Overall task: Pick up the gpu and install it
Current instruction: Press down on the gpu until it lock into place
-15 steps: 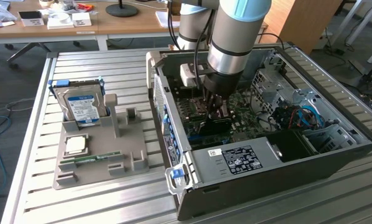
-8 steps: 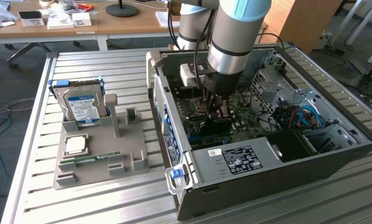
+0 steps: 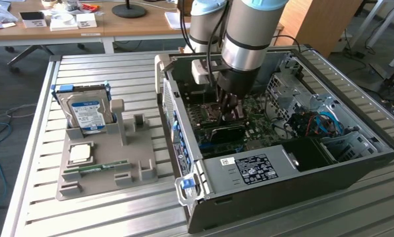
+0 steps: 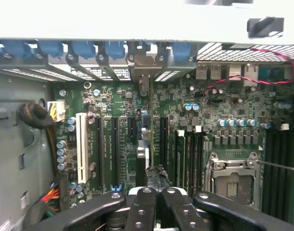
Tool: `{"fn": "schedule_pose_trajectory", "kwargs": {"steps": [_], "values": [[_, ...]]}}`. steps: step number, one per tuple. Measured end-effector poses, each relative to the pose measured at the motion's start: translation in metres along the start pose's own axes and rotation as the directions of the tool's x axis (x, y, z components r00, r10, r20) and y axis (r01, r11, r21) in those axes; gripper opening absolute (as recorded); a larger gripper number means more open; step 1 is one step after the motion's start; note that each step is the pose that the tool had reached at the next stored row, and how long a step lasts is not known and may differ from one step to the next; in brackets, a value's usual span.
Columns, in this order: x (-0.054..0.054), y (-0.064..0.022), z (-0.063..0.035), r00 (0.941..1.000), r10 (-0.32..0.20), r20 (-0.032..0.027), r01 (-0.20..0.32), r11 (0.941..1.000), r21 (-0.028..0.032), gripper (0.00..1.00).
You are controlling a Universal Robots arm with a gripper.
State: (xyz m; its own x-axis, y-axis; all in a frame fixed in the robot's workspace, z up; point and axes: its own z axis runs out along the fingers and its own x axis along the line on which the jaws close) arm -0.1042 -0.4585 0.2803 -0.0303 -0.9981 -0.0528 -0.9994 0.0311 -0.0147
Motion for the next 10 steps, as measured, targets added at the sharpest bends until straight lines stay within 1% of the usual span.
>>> {"fn": "schedule_pose_trajectory", "kwargs": {"steps": [10], "values": [[-0.001, -0.0004, -0.0250, 1.0000, 0.000, 0.0000, 0.000, 1.0000, -0.0001, 0.11]]}}
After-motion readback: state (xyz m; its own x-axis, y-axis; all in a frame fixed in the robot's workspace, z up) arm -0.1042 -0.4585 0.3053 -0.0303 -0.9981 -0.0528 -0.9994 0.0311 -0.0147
